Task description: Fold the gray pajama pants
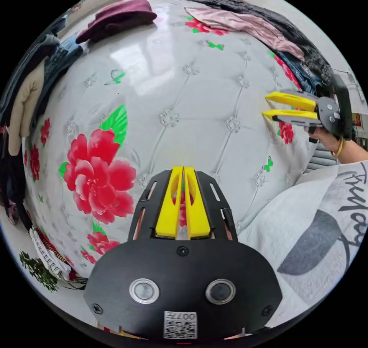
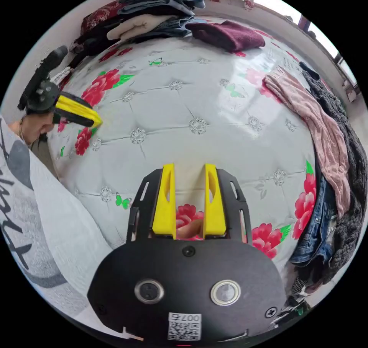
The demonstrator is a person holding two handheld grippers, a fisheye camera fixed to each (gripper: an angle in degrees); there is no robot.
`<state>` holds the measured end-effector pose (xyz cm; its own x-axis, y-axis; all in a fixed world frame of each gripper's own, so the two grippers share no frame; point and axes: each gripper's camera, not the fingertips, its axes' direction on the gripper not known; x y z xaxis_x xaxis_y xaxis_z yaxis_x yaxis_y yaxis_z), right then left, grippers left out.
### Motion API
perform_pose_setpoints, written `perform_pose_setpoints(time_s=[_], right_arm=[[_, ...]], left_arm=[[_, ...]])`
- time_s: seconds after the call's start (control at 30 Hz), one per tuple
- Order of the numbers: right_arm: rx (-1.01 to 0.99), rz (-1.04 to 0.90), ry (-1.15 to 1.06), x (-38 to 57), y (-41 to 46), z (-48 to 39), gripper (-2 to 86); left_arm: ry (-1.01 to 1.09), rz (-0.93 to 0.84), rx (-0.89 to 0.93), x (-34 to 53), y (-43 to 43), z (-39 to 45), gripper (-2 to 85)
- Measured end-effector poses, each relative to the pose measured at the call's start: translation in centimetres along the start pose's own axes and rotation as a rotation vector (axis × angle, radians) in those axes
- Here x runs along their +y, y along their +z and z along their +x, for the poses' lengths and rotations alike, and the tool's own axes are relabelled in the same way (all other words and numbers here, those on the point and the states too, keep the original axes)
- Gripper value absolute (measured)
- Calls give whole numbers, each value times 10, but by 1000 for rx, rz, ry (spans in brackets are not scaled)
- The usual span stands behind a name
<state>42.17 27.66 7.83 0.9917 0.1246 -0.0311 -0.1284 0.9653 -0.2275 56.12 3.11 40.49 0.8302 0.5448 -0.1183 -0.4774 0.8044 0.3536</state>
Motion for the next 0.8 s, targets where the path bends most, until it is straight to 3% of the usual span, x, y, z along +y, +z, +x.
perform_pose_setpoints(time_s=[0.1, 0.2, 0.27, 0.33, 0.43, 0.5, 0.57, 0.63, 0.67, 0.8], right_arm=[[-51, 120, 311, 13, -36, 59, 91], [204, 320, 551, 67, -106, 128, 97], [501, 432, 753, 126, -168, 175, 102], [606, 520, 874, 168, -208, 196, 104], [553, 591, 995, 218, -234, 224, 101], [530, 513, 997, 225, -223, 244, 96], [487, 364, 989, 223, -200, 272, 75], [373, 339, 967, 219, -195, 284, 31], [254, 375, 889, 212, -202, 283, 19], [133, 508, 500, 170, -231, 217, 3]], left_arm=[[110, 16, -120, -1, -4, 31, -10], [179, 2, -181, -7, -8, 49, -10], [199, -5, -205, -9, -12, 55, -10], [170, -8, -214, -12, -19, 58, -10], [117, 0, -229, -12, -30, 59, -10], [82, 2, -229, -11, -38, 57, -10], [93, -9, -143, -7, -48, 59, -10], [75, 82, 11, 12, -71, 60, -10], [65, 106, 30, 19, -78, 60, -10], [-68, 225, 90, 75, -120, 49, -10]])
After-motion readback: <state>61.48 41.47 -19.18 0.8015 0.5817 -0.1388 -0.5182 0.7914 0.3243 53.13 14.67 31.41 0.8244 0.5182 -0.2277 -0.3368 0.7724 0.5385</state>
